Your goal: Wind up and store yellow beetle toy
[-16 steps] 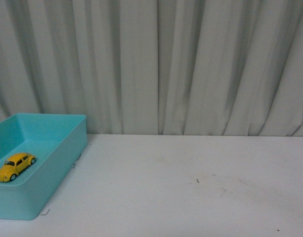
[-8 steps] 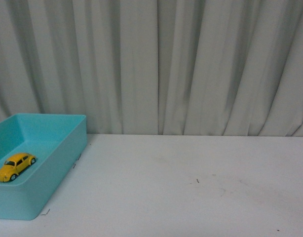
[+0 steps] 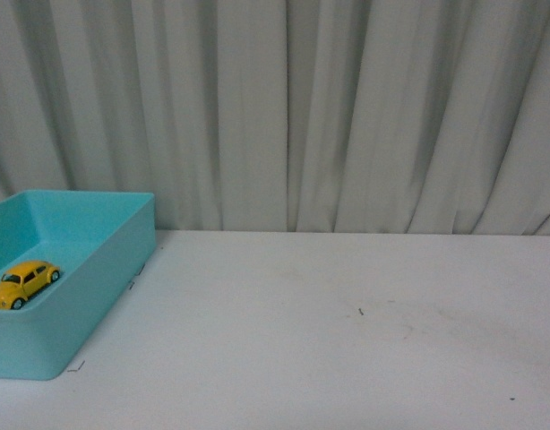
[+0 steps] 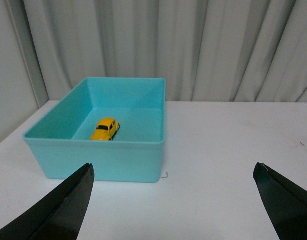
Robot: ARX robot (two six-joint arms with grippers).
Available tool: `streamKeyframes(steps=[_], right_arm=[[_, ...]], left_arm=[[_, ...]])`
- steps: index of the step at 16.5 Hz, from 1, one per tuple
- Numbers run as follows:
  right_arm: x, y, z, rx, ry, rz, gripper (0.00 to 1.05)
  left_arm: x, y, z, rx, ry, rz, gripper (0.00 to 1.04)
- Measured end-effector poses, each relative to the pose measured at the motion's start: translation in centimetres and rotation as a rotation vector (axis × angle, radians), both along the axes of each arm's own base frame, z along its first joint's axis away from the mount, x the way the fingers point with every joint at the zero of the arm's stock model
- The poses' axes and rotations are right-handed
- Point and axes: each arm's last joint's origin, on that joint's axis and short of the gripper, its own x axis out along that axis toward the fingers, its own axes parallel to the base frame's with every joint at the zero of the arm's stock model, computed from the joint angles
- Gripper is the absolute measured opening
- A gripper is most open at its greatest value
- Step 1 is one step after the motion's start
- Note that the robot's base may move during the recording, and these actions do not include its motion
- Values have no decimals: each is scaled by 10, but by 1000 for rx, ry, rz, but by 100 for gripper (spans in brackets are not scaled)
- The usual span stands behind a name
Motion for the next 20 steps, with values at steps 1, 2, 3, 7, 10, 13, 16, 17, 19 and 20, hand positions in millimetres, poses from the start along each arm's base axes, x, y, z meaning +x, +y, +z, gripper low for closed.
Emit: streamKeyframes(steps=[1, 2, 3, 7, 10, 13, 16, 17, 19, 20], right_arm=[[0, 0, 0, 0, 1, 0, 98], [0, 0, 0, 0, 1, 0, 98], [0, 0, 0, 0, 2, 0, 98], [0, 0, 0, 3, 2, 0, 98], [0, 0, 0, 4, 1, 0, 98], [0, 0, 0, 4, 2, 0, 98], [0, 0, 0, 3, 1, 1, 98], [0, 0, 0, 4, 3, 0, 98], [0, 0, 0, 4, 3, 0, 98], [0, 0, 0, 4, 2, 0, 98]], left_arm=[[0, 0, 0, 0, 1, 0, 98], [0, 0, 0, 0, 1, 0, 98], [0, 0, 0, 0, 2, 0, 98], [0, 0, 0, -2, 1, 0, 98], [0, 0, 0, -2, 3, -1, 98], [0, 0, 0, -2, 2, 0, 98], [0, 0, 0, -2, 2, 0, 98], [0, 0, 0, -2, 2, 0, 98], [0, 0, 0, -3, 2, 1, 98], [0, 0, 0, -2, 2, -1, 98]])
